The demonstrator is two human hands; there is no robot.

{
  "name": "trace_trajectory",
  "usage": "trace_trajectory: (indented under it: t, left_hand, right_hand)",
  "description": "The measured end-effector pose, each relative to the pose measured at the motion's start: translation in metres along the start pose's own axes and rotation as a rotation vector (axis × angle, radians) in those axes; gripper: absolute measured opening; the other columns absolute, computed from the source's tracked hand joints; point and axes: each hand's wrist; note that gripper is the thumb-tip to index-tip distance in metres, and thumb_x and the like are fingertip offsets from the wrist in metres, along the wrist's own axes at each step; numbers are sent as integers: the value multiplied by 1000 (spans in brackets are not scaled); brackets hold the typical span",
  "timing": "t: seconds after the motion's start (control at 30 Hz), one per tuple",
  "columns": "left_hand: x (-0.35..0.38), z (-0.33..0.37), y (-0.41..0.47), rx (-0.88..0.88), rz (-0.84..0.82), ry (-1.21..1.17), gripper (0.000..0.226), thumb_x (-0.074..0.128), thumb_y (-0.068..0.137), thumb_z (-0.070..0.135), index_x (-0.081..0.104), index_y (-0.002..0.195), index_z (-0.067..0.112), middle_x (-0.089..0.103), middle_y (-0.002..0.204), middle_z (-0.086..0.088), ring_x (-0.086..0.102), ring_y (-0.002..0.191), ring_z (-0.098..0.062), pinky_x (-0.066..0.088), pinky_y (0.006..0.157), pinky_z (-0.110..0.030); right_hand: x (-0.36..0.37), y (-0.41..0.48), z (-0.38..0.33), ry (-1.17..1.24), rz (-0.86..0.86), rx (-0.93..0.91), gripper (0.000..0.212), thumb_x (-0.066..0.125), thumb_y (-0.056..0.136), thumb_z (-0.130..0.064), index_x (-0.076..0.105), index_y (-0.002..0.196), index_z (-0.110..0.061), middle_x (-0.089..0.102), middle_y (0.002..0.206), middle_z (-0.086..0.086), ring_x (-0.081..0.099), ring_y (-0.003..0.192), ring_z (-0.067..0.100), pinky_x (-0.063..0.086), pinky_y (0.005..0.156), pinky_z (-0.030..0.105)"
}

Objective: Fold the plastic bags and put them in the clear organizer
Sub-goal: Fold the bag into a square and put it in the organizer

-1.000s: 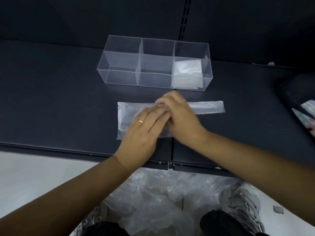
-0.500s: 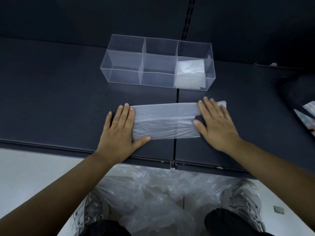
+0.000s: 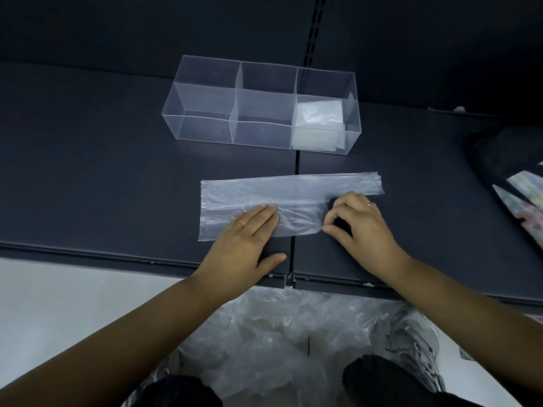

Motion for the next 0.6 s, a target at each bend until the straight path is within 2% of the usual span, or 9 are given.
trace_trajectory:
  t: [0.07, 0.13, 0.2, 0.27, 0.3, 0.37, 0.43, 0.5, 0.6]
  left_hand:
    - [-1, 4, 3, -26, 57, 39, 65, 60, 91, 42, 43, 142, 6, 39, 150, -7, 33, 140, -20, 18, 117, -29]
    - [0, 5, 7, -23, 135, 71, 54, 74, 82, 30, 60, 126, 1, 59, 132, -12, 56, 123, -26, 41, 105, -40]
    - [1, 4, 10, -5, 233, 98, 41, 81, 75, 14, 70, 112, 1, 68, 118, -12, 66, 107, -27, 54, 91, -42]
    - [2, 2, 14, 32, 291, 120, 36, 82, 70, -1, 73, 105, 1, 71, 110, -13, 70, 99, -27, 58, 82, -42]
    - [2, 1, 15, 43, 298, 118, 35, 80, 69, -5, 74, 102, 1, 72, 107, -13, 70, 97, -28, 58, 80, -42]
    - [0, 1, 17, 43, 304, 105, 28, 79, 71, -4, 74, 99, 0, 73, 103, -14, 71, 93, -28, 59, 76, -42]
    - [-3, 5, 18, 35, 297, 95, 22, 78, 73, -2, 75, 95, 1, 74, 99, -13, 72, 89, -27, 60, 72, -40]
    - [-9, 9, 17, 21, 265, 87, 14, 76, 76, 0, 75, 90, 3, 75, 91, -12, 72, 82, -27, 59, 67, -37]
    - [-20, 3, 10, -68, 232, 47, 7, 69, 82, 3, 73, 87, 7, 72, 78, -11, 68, 71, -30, 56, 59, -37]
  right_hand:
    - [-2, 6, -1, 23, -55, 8, 8, 70, 85, -15, 65, 79, -12, 53, 93, -1, 51, 93, 20, 31, 83, 27]
    - [-11, 10, -2, 183, -116, 83, 10, 67, 88, -14, 63, 79, -15, 53, 92, -3, 52, 90, 16, 36, 84, 23]
    - [-21, 12, -1, 352, -157, 168, 10, 65, 89, -16, 62, 79, -18, 52, 92, -4, 53, 86, 12, 40, 82, 20]
    - [-29, 12, -1, 270, -113, 161, 6, 67, 86, -26, 64, 86, -20, 52, 99, -5, 53, 95, 13, 40, 88, 22]
    - [-31, 12, -3, 158, -68, 131, 22, 68, 82, -37, 64, 96, -21, 51, 109, -8, 49, 106, 11, 34, 96, 24]
    - [-31, 11, -15, -24, -63, -1, 69, 63, 69, -63, 52, 127, -27, 40, 133, -11, 31, 126, 7, 11, 107, 23]
    - [-23, 13, -28, -170, -137, -161, 91, 64, 65, -68, 37, 142, -28, 34, 146, -11, 23, 137, 9, -4, 111, 22]
    - [-8, 15, -32, -223, -155, -220, 73, 73, 74, -48, 46, 138, -24, 46, 141, -9, 36, 133, 14, 6, 112, 25]
    - [-1, 23, -23, -11, -27, -145, 16, 69, 86, -16, 72, 102, -14, 69, 108, -5, 61, 101, 18, 39, 95, 25]
Point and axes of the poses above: each hand's wrist, its own y-axis towards the middle knuckle, its own x-axis out of the palm, z = x × y
